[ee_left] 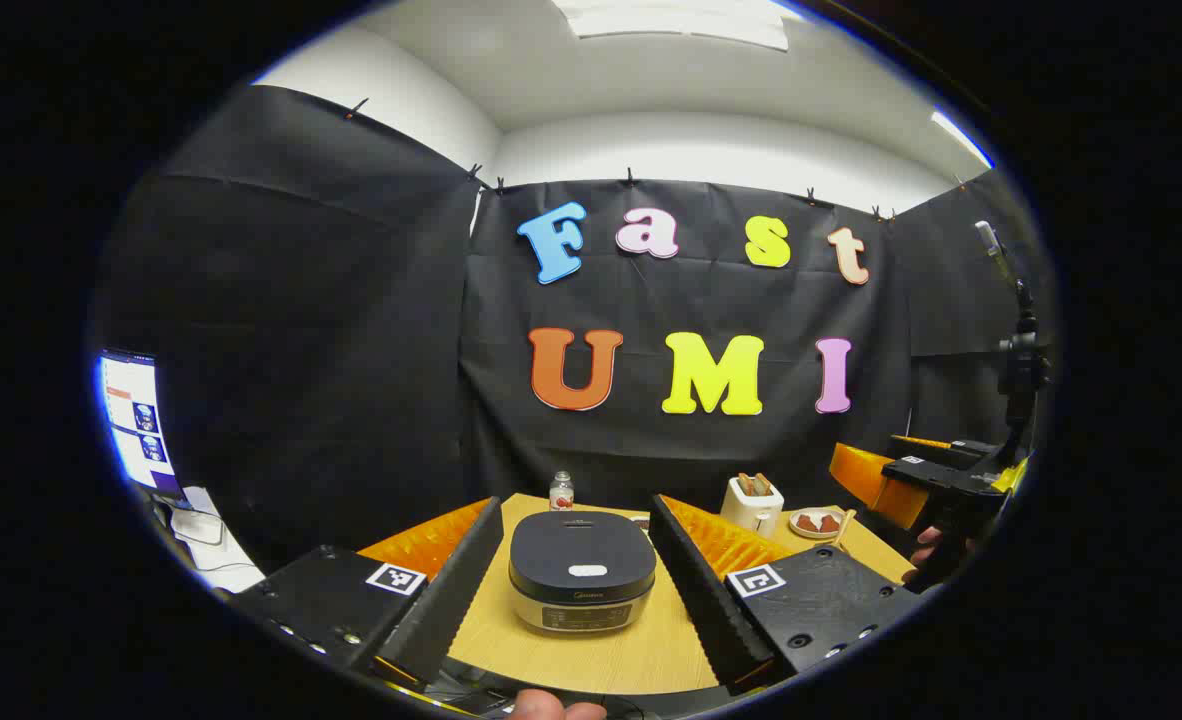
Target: Close the left gripper, press the button to open the rice cooker; take a wooden spoon from the chopstick holder with the right hand, scoop a spoonful of rice and pour it into the rice cooker, then put the wooden spoon back into the chopstick holder.
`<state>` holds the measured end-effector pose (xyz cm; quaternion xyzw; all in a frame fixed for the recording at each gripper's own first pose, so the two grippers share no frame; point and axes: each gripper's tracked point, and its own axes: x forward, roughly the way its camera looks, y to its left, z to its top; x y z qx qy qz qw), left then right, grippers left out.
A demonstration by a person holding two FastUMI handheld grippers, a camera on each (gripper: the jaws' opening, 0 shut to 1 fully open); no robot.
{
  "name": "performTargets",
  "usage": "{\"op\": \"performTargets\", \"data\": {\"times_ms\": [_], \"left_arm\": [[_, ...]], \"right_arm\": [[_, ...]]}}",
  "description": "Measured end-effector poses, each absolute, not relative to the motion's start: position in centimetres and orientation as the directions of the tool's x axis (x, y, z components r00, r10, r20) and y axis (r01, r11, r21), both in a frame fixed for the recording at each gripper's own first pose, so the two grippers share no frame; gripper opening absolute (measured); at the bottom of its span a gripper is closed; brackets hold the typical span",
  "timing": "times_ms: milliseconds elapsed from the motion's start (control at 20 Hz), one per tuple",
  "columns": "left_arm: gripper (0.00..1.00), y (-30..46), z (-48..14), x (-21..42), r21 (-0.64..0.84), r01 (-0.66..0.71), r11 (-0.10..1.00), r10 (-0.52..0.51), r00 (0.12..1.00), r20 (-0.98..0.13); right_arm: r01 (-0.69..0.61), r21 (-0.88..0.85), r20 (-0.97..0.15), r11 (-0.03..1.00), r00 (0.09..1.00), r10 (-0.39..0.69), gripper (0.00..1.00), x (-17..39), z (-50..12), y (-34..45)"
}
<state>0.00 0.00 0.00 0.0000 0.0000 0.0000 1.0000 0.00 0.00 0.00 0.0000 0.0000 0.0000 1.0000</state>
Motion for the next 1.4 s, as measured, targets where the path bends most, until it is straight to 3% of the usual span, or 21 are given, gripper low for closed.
{"op": "performTargets", "data": {"times_ms": [1400], "left_arm": [[0.94,1.2,-3.5,2.6,-0.02,0.011,1.0,-0.013,0.997,-0.082]], "right_arm": [[0.089,-0.051,-0.007,0.995,0.996,-0.09,1.0,0.4,0.0,-3.7]]}}
